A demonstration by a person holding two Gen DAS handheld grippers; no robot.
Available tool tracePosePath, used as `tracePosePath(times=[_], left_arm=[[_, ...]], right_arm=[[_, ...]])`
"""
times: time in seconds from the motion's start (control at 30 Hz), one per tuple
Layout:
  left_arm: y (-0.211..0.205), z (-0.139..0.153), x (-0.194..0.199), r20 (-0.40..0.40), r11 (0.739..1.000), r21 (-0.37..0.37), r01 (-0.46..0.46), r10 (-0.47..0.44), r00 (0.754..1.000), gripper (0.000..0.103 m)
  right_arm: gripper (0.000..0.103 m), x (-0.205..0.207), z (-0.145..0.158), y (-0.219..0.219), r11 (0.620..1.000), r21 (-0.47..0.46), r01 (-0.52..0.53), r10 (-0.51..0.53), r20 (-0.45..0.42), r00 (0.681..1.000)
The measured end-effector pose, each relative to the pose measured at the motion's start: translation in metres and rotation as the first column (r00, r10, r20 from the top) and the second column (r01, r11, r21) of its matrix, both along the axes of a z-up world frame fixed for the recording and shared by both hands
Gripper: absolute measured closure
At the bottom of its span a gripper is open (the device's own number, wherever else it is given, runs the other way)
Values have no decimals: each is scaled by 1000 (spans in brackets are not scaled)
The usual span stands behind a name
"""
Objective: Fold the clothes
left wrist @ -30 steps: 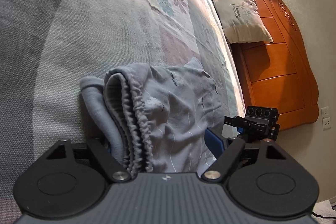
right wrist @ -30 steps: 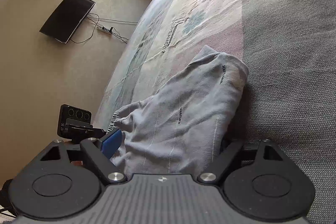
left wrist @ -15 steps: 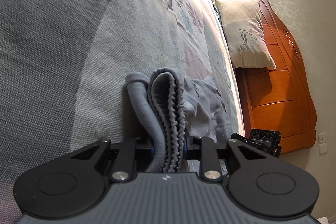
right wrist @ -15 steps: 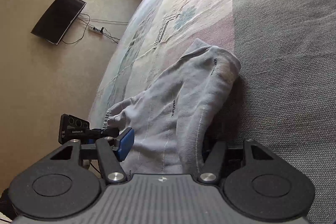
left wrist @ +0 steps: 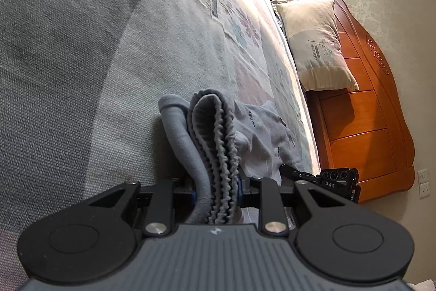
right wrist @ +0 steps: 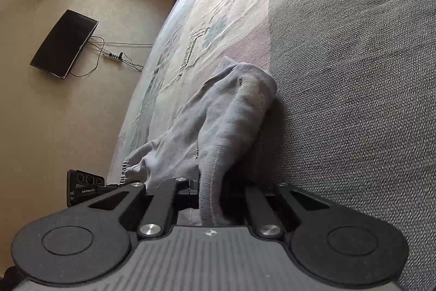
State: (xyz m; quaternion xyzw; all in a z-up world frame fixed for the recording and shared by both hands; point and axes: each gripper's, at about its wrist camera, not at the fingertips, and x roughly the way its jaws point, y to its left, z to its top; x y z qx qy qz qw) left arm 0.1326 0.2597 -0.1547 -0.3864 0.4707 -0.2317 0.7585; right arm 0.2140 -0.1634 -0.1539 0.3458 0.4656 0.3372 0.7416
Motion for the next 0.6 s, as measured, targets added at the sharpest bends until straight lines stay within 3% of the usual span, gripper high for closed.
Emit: tracePosePath(times=[0.23,0.6], left_arm=[[-17,27,-5,26,995,102,7,-9,1000,81],[-88,96,9,142,968,214,127,-160,977,81]], right_arm=[[92,-18,24,-1,999,-17,38,-36,78,996],[93,-52,67,-51,995,4,100,-99,198,975]])
